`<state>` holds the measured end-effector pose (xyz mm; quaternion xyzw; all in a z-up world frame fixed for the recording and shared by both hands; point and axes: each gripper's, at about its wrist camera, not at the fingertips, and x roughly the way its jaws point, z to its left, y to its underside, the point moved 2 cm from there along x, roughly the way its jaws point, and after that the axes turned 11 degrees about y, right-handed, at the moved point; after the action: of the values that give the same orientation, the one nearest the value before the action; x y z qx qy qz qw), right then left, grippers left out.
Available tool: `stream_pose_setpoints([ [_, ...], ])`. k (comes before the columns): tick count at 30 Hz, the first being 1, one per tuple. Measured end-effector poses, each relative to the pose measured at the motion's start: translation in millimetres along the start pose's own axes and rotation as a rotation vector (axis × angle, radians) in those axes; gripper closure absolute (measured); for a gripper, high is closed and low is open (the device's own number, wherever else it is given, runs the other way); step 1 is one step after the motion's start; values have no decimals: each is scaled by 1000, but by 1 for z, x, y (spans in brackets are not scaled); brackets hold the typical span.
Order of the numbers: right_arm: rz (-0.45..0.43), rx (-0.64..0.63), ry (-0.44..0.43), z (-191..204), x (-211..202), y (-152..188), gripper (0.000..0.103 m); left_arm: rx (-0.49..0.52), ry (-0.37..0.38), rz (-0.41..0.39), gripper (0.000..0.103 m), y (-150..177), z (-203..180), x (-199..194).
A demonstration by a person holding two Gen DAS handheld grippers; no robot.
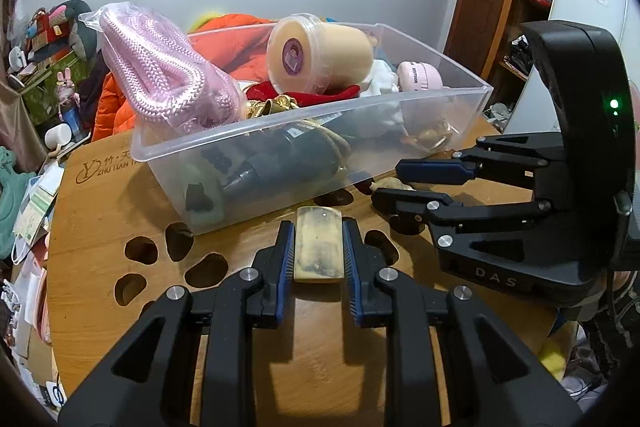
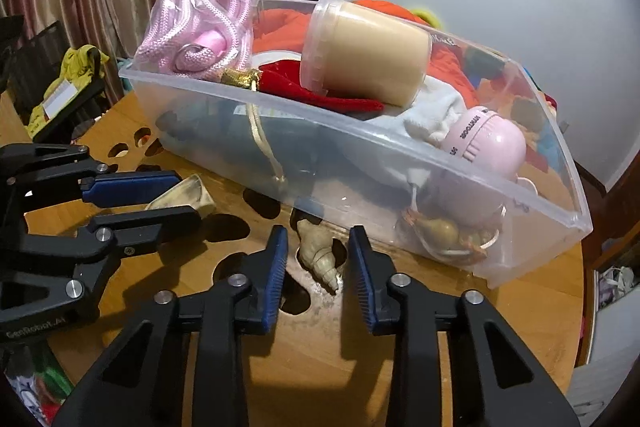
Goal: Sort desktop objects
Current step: 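Grasp the small seashell with the right tool while the left tool holds the block, then carry the block with the left tool over the bin while the right tool carries the seashell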
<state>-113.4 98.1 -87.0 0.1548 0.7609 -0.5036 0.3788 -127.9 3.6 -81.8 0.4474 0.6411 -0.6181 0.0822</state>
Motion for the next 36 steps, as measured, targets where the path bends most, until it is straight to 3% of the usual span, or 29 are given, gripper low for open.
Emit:
stream_pose_setpoints([
  [3, 1, -1, -7, 2, -2, 0, 87, 1, -7, -2, 80, 0, 1, -2],
  [14, -31, 20, 4, 1, -19, 1, 87, -26, -11, -15, 80, 1, 5, -7],
  [24, -97, 66, 1, -14, -46, -4, 87, 17, -34, -69, 80, -15, -10, -27],
  [36, -188, 113, 11, -36, -79, -11, 87, 8, 14, -138, 80, -36, -17, -45],
])
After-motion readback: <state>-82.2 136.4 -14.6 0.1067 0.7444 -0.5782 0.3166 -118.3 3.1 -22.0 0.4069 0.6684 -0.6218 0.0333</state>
